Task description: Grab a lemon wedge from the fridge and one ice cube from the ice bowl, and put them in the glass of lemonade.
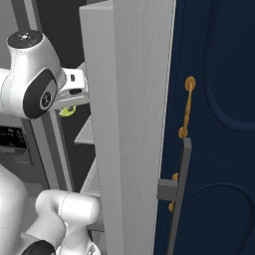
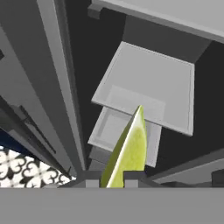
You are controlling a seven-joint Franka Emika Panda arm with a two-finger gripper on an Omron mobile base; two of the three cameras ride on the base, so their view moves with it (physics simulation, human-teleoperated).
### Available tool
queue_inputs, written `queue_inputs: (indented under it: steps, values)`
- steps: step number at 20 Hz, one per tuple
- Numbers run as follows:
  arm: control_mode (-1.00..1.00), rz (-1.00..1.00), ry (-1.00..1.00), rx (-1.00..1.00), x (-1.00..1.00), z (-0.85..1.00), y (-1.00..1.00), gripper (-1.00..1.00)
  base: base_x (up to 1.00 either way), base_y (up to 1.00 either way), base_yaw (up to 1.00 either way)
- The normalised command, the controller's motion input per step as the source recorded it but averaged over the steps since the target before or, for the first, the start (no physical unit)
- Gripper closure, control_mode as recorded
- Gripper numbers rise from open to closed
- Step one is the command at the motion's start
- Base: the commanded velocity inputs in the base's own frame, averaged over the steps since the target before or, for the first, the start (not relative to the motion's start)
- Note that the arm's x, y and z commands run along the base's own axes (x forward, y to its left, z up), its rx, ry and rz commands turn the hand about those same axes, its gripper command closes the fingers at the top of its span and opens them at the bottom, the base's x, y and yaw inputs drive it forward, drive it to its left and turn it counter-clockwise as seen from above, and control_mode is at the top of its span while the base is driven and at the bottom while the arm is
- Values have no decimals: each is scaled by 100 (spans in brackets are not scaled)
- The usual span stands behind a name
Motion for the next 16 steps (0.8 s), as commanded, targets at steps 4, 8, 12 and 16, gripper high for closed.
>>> queue_inputs:
  steps: [4, 8, 12, 16]
  values:
    - [-100, 0, 7, -1, -84, -23, 1, 100, 0, 0, 0]
    - [-100, 0, 0, 0, -37, -15, 1, 100, 0, 0, 0]
    - [-100, 0, 0, 0, -7, 0, 0, 100, 0, 0, 0]
    - [100, 0, 0, 0, -10, 0, 0, 100, -14, 0, 0]
